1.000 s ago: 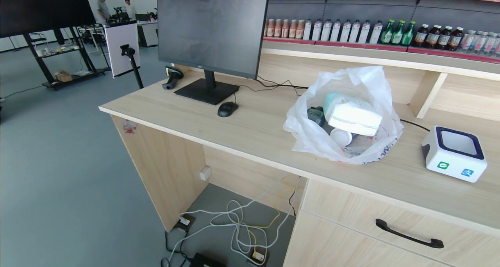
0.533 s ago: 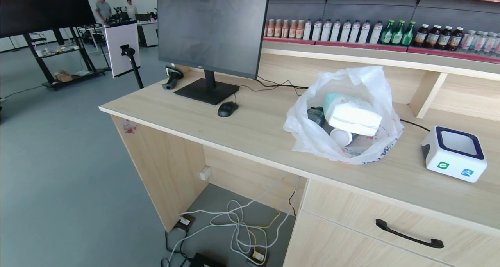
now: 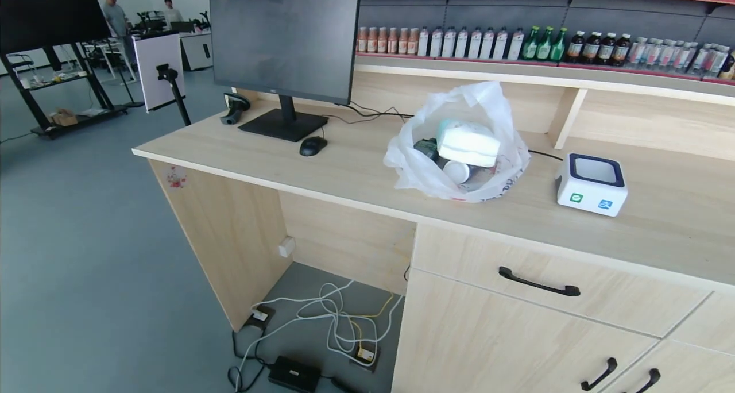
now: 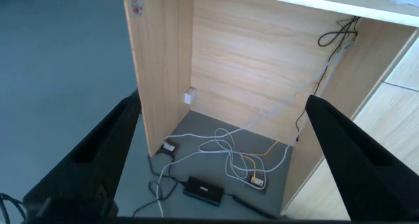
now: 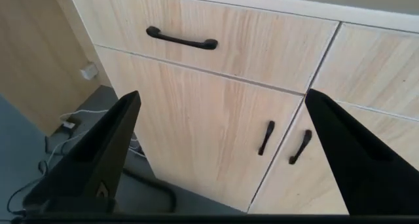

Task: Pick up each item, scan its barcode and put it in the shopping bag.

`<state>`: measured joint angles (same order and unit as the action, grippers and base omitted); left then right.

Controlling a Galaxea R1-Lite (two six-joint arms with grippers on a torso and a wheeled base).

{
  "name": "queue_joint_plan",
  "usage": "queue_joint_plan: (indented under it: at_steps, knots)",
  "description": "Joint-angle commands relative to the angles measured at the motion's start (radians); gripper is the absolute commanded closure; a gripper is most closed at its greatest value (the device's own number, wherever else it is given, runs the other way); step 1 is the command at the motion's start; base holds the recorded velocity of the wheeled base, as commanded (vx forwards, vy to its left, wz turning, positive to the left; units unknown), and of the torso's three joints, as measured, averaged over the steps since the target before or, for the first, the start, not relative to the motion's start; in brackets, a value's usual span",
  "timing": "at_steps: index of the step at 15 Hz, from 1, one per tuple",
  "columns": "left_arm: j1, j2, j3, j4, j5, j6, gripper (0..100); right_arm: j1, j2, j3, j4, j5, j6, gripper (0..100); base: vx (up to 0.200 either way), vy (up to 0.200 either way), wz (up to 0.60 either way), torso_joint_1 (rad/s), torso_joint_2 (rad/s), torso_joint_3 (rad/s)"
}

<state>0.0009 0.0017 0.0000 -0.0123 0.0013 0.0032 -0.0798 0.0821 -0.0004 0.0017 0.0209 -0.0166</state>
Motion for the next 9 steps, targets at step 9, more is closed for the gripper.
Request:
queue_joint_plan:
  at_steps: [9]
  knots:
    - [0.002, 0.000, 0.000, -0.001, 0.000, 0.000, 0, 0.000, 0.007, 0.000, 0.000, 0.001, -0.002, 0, 0.000, 0.000, -0.60, 0.002, 0.00, 0.002]
